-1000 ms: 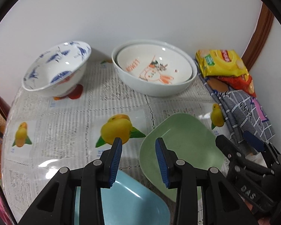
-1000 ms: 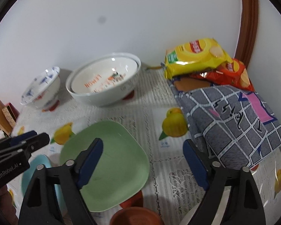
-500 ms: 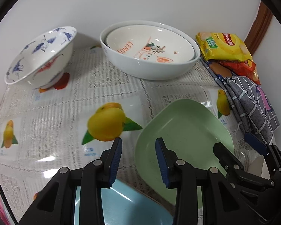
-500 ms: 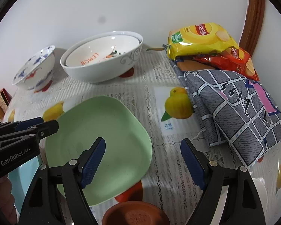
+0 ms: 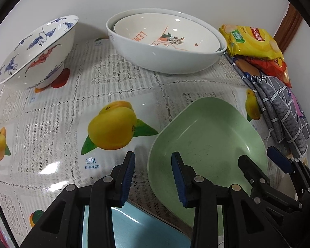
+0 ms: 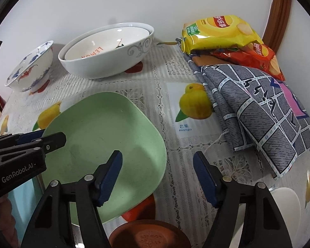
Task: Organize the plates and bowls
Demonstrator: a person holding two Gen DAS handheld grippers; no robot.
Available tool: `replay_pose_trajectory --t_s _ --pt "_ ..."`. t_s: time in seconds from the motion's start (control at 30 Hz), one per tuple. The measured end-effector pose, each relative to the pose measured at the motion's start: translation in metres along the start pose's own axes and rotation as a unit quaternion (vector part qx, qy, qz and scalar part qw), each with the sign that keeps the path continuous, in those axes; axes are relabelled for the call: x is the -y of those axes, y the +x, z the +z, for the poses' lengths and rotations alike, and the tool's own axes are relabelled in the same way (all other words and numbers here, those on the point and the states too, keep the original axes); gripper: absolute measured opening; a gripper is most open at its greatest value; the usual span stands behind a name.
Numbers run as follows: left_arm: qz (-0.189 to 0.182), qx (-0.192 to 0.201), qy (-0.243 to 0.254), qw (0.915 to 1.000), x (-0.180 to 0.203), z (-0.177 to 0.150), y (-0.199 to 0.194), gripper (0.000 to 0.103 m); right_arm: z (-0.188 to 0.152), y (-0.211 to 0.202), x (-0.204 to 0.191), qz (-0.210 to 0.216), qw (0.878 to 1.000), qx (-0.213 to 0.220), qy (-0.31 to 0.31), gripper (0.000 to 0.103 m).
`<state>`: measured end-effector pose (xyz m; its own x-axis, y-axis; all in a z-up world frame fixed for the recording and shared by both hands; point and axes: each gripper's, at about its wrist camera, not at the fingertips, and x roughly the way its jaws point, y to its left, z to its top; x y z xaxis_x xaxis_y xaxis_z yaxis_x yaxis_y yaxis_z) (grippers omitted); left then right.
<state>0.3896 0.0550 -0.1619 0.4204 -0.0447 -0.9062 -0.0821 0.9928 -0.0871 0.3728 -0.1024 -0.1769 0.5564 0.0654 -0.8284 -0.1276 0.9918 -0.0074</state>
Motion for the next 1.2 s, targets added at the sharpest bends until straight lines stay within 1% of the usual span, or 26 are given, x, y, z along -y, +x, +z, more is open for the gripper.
replay_pose_trajectory --t_s 0.07,0.1,0.2,0.23,0.27,0.3,0.33,0.47,0.6,0.73,0.93,1.07,1.2 --pt "0.001 0.003 0.0 1.0 0.0 0.001 0.001 0.03 -0.001 0.001 0.0 0.004 1.0 -0.002 0.001 0.06" --pt "0.0 0.004 -0.001 1.0 -0.001 0.001 0.001 0.027 -0.001 0.002 0.0 0.005 1.0 -0.003 0.001 0.059" --pt "-0.002 0.005 -0.006 1.0 -0.003 0.002 0.004 0.019 -0.002 0.006 -0.001 0.005 1.0 -0.005 0.004 0.049" --pt "-0.008 0.007 -0.006 0.9999 -0.003 0.002 0.004 0.018 -0.002 0.008 -0.001 0.005 1.0 -0.007 0.004 0.043" --pt "-0.012 0.008 -0.005 0.9999 -0.003 0.002 0.004 0.013 -0.002 0.009 -0.001 0.01 1.0 -0.008 0.006 0.038" --pt "-0.013 0.01 -0.002 0.9999 -0.001 0.003 0.004 0.013 -0.002 0.009 0.0 0.014 1.0 -0.007 0.007 0.035" --pt "-0.01 0.013 0.001 0.9999 0.0 0.003 0.005 0.013 -0.001 0.008 -0.001 0.015 1.0 -0.007 0.007 0.027" --pt "-0.008 0.017 0.006 0.9998 0.003 0.003 0.005 0.012 -0.001 0.007 0.0 0.0 1.0 -0.003 0.004 0.018" --pt "-0.006 0.023 0.006 0.9997 0.004 0.003 0.0 0.011 -0.001 0.004 0.002 0.004 1.0 0.001 0.011 0.016" --pt "-0.01 0.029 0.0 0.9995 0.002 0.002 -0.007 0.011 0.0 -0.004 0.002 0.004 1.0 0.015 0.013 0.014" --pt "-0.013 0.039 0.002 0.9991 0.003 0.0 -0.023 0.011 0.003 -0.015 0.004 0.008 0.999 0.028 0.018 0.013" --pt "-0.011 0.049 0.003 0.9987 0.003 0.001 -0.037 0.011 0.003 -0.027 0.005 0.015 0.999 0.04 0.023 0.013" --pt "-0.004 0.057 0.001 0.9984 0.003 0.0 -0.052 0.011 -0.001 -0.038 0.008 0.033 0.998 0.045 0.038 0.012"
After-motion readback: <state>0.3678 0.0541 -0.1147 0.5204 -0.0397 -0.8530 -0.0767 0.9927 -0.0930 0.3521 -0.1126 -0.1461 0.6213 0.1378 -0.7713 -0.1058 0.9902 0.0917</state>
